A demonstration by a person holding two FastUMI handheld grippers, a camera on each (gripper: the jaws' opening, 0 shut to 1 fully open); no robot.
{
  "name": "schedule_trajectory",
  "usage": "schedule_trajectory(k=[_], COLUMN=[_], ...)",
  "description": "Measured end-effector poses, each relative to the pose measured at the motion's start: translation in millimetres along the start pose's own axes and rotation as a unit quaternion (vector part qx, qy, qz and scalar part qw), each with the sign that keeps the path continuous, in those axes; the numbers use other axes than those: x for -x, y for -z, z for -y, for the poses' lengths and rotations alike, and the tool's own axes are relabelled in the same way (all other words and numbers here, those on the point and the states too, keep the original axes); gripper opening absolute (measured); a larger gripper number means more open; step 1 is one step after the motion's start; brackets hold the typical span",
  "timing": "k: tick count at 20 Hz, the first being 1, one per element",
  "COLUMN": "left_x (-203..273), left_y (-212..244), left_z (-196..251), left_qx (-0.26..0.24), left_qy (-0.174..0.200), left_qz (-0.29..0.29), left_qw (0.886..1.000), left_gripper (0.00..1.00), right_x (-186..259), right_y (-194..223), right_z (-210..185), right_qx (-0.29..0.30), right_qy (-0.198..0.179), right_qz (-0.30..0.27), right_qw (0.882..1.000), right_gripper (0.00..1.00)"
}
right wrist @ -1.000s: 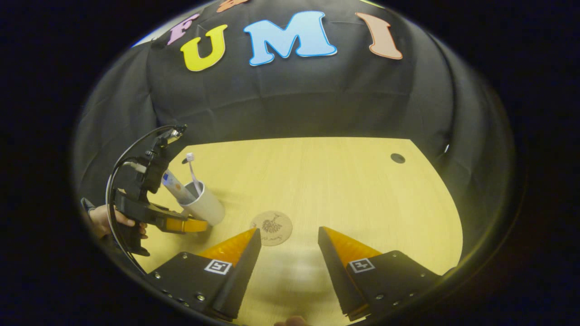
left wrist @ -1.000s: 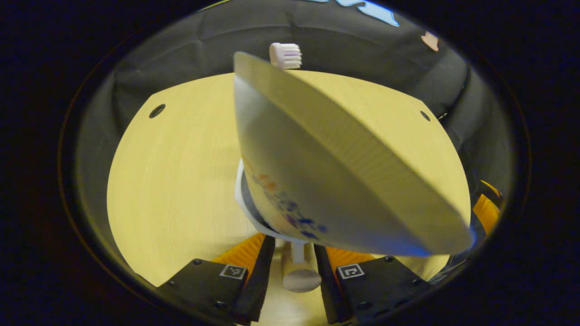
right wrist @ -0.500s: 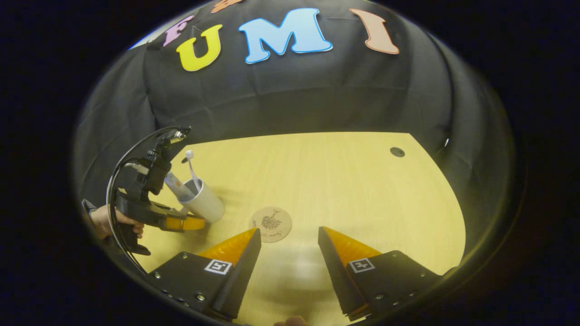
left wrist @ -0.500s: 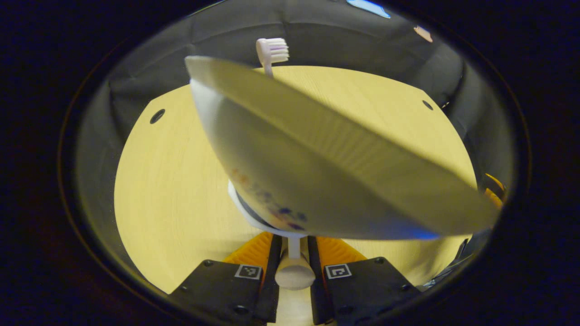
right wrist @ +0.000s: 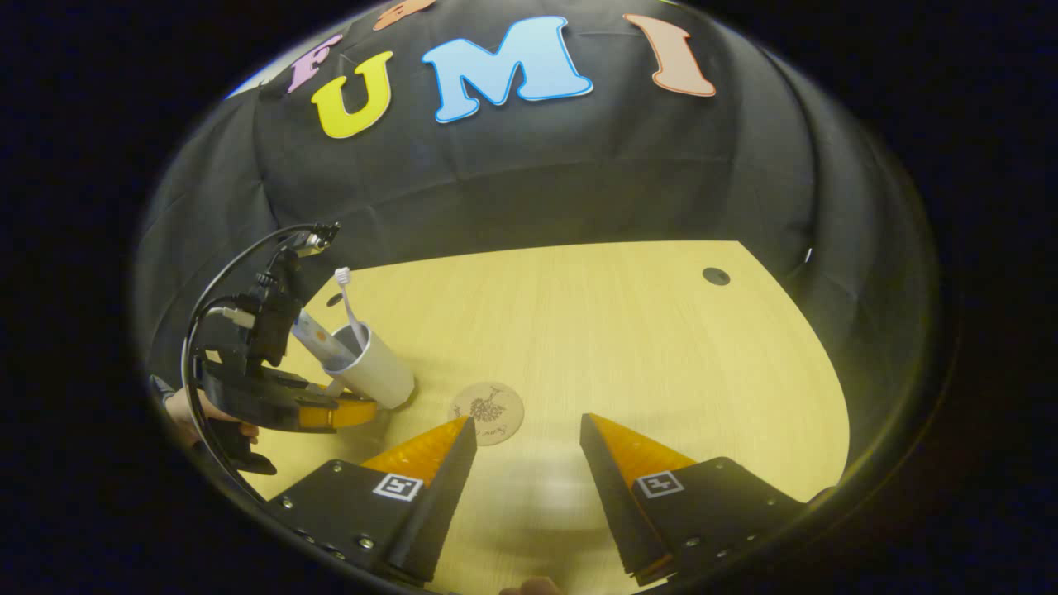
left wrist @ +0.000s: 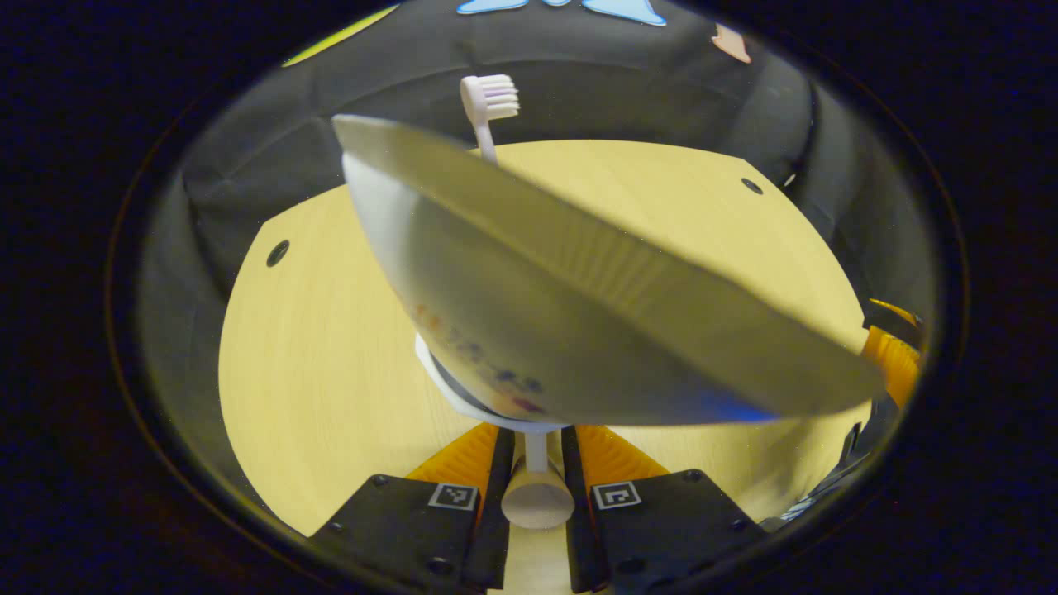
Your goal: Put the toothbrush and toothpaste on the desktop into the cup, then pick up the cup and place it on the coaster on the desktop.
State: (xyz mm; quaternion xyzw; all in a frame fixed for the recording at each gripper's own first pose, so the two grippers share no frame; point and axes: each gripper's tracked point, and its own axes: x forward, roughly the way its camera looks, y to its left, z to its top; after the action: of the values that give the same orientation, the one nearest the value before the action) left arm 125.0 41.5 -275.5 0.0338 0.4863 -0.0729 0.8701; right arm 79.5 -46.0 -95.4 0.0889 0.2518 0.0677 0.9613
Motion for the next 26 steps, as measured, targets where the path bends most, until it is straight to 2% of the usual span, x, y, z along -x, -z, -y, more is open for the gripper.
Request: schedule_trajectory(k=[3, 5, 12, 19, 26], left_x=[-5, -10, -30, -37, -39], left_y=[-2, -3, -7, -5, -4], left_z=[27, 41, 81, 76, 81], left_qx=[-0.016, -0.023, -0.045, -0.054, -0.075], left_qy=[0.018, 0.031, 0.06, 0.06, 0.047], left_qz=[0.0, -0.003, -0.013, -0.036, -0.047], left_qw=[1.0, 0.999, 0.997, 0.996, 0.995], left_gripper=[0.39, 0.36, 0.36, 0.36, 0.36], right_x=[0, 3, 14, 21, 23], right_y=[-6, -7, -2, -1, 2], right_z=[4, 8, 28, 51, 48], right_qx=[-0.002, -0.004, -0.025, -0.052, -0.056], right_qy=[0.001, 0.003, 0.015, 0.028, 0.025], right_qz=[0.004, 0.007, 0.011, 0.014, 0.011], right_qw=[1.0, 1.0, 1.0, 0.998, 0.998], right_gripper=[0.78, 0.78, 0.78, 0.78, 0.78])
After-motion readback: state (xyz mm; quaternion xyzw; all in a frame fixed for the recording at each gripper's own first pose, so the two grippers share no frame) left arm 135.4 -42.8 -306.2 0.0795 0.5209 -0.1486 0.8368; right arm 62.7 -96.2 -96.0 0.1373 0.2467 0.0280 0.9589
